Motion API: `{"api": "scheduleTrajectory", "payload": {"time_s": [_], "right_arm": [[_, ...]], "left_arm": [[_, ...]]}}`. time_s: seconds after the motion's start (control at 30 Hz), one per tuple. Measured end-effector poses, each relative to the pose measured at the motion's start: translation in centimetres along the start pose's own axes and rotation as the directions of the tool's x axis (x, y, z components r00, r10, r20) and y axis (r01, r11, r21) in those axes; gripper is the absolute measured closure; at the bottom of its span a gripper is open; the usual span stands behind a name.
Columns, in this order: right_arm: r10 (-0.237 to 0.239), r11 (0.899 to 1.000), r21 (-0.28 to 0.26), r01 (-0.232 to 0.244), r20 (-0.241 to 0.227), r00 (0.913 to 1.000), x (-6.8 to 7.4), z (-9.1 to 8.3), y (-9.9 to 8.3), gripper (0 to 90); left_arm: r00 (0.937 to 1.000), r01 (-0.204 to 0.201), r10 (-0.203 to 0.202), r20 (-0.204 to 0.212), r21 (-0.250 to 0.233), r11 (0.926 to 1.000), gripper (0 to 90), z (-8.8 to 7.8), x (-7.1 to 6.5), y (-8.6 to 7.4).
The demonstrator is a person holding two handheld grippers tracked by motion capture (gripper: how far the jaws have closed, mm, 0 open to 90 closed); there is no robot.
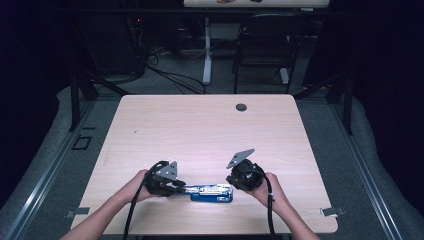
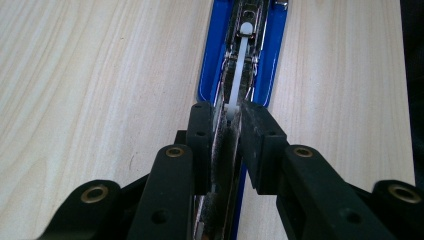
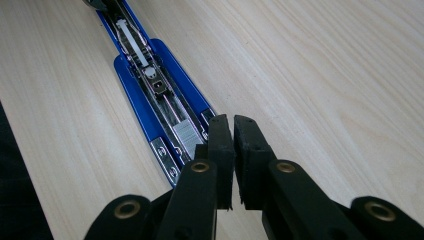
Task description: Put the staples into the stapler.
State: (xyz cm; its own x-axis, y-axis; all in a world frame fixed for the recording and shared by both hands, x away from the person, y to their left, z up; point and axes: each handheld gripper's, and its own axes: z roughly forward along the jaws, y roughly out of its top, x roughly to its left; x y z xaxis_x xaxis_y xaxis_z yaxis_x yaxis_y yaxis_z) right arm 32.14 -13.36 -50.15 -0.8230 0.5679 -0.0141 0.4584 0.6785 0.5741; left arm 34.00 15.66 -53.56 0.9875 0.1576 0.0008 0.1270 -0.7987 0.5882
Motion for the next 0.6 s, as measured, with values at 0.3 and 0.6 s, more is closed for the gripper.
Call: {"api": "scheduleTrajectory", "payload": {"time_s": [0.3,0.6], "right_arm": [[-0.009,1.0,-0.007,0.009,-0.007,0.9999,0.7,0.5,0.5,88.1],[-0.019,1.0,-0.011,0.019,-0.017,0.9997,1.2,1.0,1.0,88.5]], "left_arm": [[1.0,0.0,0.0,0.01,0.008,1.0,72.3,-0.2,0.1,0.0],[1.0,0.003,-0.003,-0.004,0.003,1.0,69.8,-0.1,0.1,0.0]]}}
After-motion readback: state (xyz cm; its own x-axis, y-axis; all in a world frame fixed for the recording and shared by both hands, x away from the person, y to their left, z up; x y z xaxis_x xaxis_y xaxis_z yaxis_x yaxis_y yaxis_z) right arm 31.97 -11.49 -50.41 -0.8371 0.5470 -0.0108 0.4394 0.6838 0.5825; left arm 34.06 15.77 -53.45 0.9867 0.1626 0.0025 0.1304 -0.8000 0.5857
